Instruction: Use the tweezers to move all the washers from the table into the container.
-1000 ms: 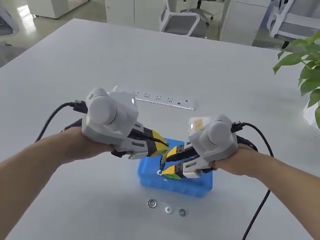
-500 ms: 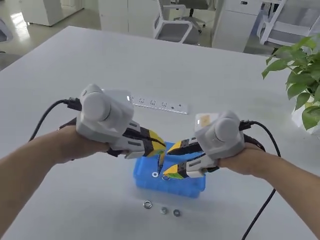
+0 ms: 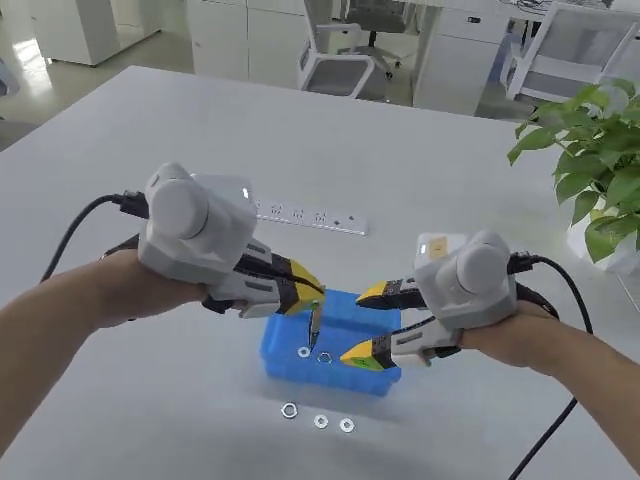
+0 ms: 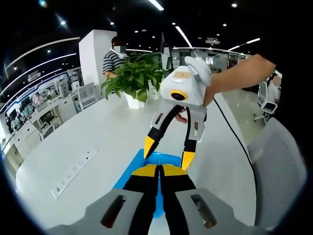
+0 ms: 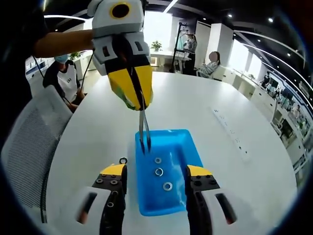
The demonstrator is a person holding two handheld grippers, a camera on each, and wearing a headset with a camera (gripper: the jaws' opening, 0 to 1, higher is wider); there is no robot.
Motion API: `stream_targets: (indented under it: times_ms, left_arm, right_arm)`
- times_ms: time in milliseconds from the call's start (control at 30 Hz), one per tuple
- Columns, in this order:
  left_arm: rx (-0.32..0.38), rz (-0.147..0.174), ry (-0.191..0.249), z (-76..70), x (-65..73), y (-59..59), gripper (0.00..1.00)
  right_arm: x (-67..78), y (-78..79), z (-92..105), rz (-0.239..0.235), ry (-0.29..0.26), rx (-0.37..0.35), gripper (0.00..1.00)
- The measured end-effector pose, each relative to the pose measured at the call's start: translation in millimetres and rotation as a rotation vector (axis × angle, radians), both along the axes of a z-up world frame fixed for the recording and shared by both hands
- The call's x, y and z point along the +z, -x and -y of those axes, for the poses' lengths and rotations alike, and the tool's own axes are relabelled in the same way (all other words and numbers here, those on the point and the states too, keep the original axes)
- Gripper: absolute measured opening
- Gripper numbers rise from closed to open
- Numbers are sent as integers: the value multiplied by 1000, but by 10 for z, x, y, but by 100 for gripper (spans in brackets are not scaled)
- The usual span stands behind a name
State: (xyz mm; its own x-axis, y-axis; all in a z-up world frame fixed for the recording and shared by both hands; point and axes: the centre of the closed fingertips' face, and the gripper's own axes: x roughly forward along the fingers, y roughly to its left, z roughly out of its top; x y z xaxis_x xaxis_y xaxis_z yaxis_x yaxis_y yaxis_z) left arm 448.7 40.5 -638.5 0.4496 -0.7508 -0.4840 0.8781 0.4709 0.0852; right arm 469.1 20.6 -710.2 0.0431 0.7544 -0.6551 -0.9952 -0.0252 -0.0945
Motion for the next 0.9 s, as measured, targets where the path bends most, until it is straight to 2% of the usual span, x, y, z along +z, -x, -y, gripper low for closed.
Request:
stream_targets:
  times_ms: [433, 600, 900]
  left_arm:
    - [-10, 5, -1, -24, 87, 169, 5]
    - [-18, -2, 5, -7, 80, 244, 5]
    - [-30, -10, 4, -1, 12, 361, 5]
  right_arm:
    - [13, 118, 225, -5, 6, -88, 61]
    - [-1, 159, 338, -6, 8, -136, 64]
    - [-23, 218, 475, -13, 7, -179, 72]
